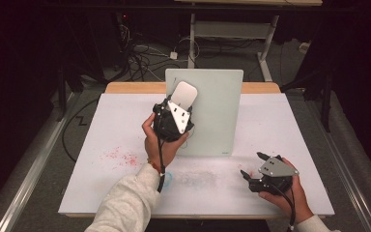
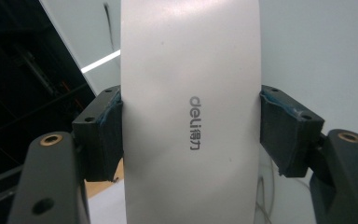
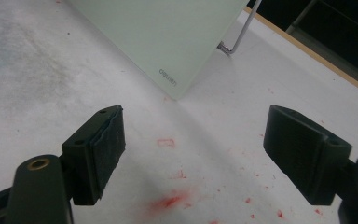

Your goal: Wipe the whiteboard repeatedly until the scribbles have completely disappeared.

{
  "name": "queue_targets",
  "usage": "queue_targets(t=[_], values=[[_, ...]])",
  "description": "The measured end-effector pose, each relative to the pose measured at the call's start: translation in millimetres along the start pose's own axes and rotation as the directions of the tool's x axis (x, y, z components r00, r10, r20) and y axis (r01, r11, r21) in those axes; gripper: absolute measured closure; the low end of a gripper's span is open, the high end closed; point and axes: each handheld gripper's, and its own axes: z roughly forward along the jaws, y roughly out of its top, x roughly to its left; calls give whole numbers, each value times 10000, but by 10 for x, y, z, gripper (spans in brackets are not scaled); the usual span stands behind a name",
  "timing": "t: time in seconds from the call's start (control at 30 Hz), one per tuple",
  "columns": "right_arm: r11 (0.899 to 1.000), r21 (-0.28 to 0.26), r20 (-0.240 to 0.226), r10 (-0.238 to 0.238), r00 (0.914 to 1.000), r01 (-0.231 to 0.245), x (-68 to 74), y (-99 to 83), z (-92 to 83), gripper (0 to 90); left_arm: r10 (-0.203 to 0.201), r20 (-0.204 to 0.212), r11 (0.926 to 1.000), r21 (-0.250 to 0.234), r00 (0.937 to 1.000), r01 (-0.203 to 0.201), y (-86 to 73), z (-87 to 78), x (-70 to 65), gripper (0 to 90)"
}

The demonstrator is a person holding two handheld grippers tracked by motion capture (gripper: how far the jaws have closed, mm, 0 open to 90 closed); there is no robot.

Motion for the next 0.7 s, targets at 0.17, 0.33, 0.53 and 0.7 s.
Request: queue_targets(t=[0.17,0.33,0.53,0.7], values=[[10000,-27,32,-68,10000,68,-8,0,-3,212,-205,-257,9995,-239,9995,199,132,19,121,290],[10000,14,65,-36,10000,36,-12,-5,-1,212,-212,-408,9992,-352,9989,198,126,21,139,290],[10000,-34,87,-72,9999,72,-11,0,-17,211,-74,-315,9998,-209,9995,67,-151,-28,13,290],[9999,-93,79,-140,9999,140,-6,11,-22,211,123,-208,9999,67,9997,-122,-448,-85,-137,290]])
